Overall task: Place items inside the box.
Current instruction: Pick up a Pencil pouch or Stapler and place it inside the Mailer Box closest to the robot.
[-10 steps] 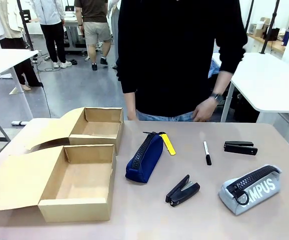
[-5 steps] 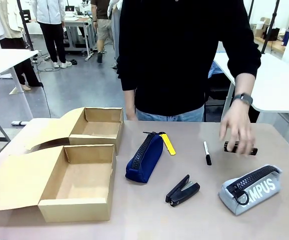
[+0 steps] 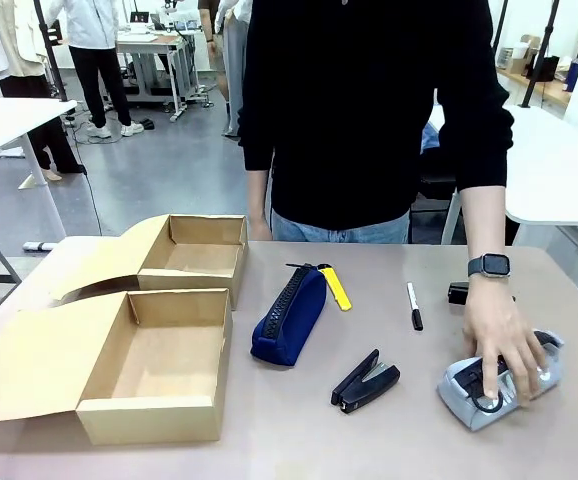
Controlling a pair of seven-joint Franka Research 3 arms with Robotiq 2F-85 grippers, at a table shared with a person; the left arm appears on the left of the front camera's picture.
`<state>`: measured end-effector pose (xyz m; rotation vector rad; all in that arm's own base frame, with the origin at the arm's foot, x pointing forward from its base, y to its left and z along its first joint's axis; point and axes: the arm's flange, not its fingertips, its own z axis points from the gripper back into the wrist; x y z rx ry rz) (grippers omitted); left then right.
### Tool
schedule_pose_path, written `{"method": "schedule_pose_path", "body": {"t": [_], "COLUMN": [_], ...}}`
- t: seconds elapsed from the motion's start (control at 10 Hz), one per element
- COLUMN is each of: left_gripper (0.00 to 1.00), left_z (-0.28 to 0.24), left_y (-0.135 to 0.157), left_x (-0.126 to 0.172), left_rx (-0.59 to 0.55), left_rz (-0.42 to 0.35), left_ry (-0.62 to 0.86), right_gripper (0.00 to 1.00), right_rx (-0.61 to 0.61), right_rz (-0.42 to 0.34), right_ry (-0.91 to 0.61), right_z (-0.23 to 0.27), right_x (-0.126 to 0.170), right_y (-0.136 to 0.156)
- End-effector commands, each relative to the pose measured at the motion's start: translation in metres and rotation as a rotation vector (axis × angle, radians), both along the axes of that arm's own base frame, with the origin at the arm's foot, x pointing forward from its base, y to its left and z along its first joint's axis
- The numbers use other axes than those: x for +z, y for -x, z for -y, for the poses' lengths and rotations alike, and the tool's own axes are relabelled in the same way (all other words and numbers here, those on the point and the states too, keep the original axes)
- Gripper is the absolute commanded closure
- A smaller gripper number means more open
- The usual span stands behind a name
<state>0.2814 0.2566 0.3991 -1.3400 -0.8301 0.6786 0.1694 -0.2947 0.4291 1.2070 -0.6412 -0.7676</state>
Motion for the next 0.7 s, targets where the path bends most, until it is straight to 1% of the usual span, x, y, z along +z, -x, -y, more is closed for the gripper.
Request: {"method": "schedule_pose_path", "body": {"t": [0.0, 0.1, 0.2, 0.4, 0.6], "left_gripper": [0.00, 0.00, 0.00, 0.00, 0.00], "left_z": [-0.001, -0.001, -0.001, -0.001, -0.001], "left_y": [0.000, 0.000, 0.000, 0.000, 0.000], "left_x": [0.001, 0.001, 0.001, 0.001, 0.001], "left_rx": [-0.002, -0.002, -0.002, -0.002, -0.002], "left_rz": [0.020, 0.020, 0.020, 0.020, 0.020], "left_ry": [0.005, 0.005, 0.005, 0.005, 0.005], "right_gripper": [0.00, 0.00, 0.00, 0.00, 0.00], "right_rx": [0.044, 0.064, 0.058, 0.067, 0.107], "right_rz": [0.010, 0.012, 0.008, -0.003, -0.022], "right_ry": [0.008, 0.027, 0.031, 0.027, 0.086], "right_z": [-0.038, -0.044, -0.045, -0.051, -0.070], "right_x": [-0.013, -0.009, -0.007, -0.010, -0.002], "right_y": [-0.021, -0.025, -0.026, -0.027, -0.038]}}
